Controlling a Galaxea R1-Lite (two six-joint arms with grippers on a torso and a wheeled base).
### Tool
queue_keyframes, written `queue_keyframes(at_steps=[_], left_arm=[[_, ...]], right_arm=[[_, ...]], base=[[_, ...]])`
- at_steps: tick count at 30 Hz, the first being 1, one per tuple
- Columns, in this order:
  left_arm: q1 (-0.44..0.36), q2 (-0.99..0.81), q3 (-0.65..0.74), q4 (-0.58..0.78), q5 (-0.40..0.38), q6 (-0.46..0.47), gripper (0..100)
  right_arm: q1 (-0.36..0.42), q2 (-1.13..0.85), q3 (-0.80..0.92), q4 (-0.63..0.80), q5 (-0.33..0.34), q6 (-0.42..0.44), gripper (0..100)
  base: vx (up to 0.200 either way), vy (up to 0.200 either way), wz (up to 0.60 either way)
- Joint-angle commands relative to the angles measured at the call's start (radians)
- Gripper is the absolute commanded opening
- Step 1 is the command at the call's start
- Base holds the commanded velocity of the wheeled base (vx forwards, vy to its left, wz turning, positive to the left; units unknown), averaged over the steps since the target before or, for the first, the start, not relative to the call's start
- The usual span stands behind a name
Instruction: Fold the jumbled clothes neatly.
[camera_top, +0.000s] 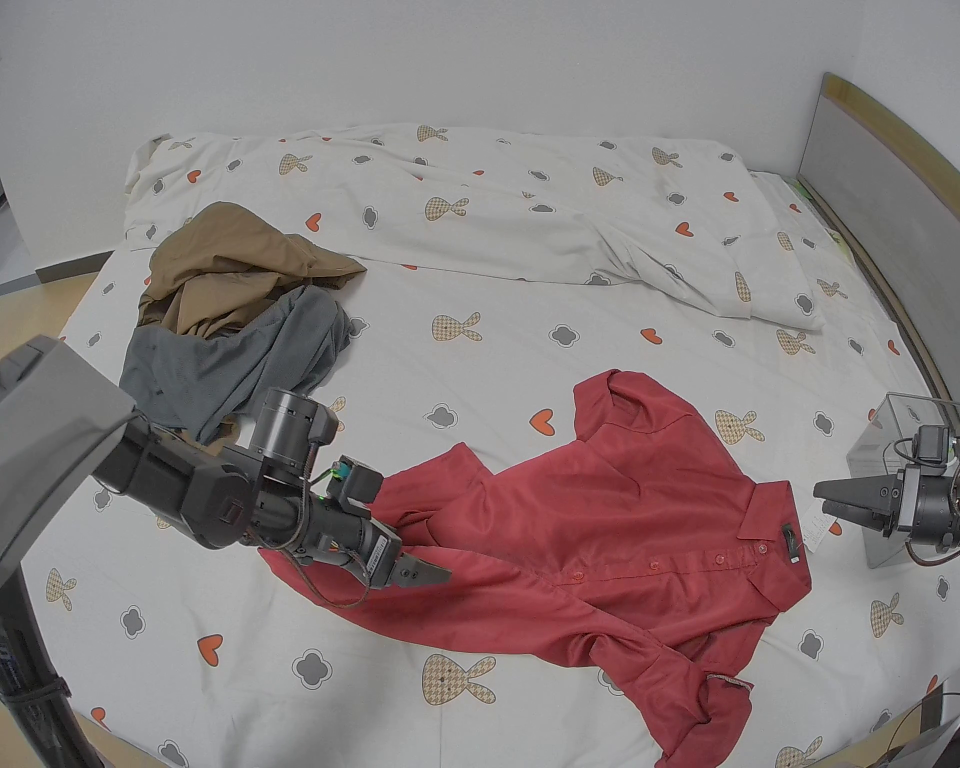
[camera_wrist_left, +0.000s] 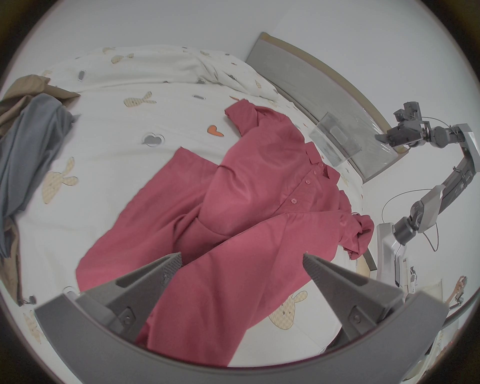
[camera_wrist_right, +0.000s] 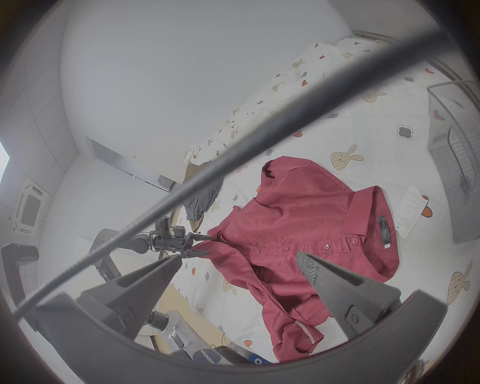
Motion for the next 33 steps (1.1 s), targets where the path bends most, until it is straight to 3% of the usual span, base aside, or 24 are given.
queue_keyframes(at_steps=[1, 6, 7, 14, 21, 26, 29, 33], left_arm=[[-0.013, 0.087, -0.025, 0.004, 0.000, 0.001, 100], [-0.006, 0.124, -0.028, 0.005, 0.003, 0.031, 100], [-0.006, 0.127, -0.028, 0.005, 0.003, 0.032, 0], [-0.002, 0.108, -0.001, 0.005, 0.003, 0.041, 0], [-0.003, -0.153, 0.324, -0.004, -0.004, 0.040, 0], [-0.003, -0.261, 0.470, -0.006, -0.007, 0.040, 0], [-0.003, -0.343, 0.588, -0.007, -0.009, 0.040, 0], [-0.003, -0.412, 0.668, -0.007, -0.007, 0.040, 0]], right_arm=[[-0.001, 0.003, 0.002, 0.000, 0.000, 0.000, 100], [0.000, 0.007, 0.000, 0.000, 0.000, 0.000, 100], [0.000, 0.007, 0.000, 0.000, 0.000, 0.000, 100], [-0.001, 0.006, 0.000, 0.000, 0.000, 0.000, 100], [0.060, 0.007, 0.037, 0.012, -0.012, 0.000, 100], [0.112, 0.050, 0.089, 0.010, -0.075, -0.002, 100], [0.142, 0.113, 0.126, 0.009, -0.170, -0.006, 100], [0.154, 0.153, 0.160, 0.006, -0.247, -0.009, 100]], base=[[0.000, 0.000, 0.00], [0.000, 0.000, 0.00], [0.000, 0.000, 0.00], [0.000, 0.000, 0.00], [0.000, 0.000, 0.00], [0.000, 0.000, 0.00], [0.000, 0.000, 0.00], [0.000, 0.000, 0.00]])
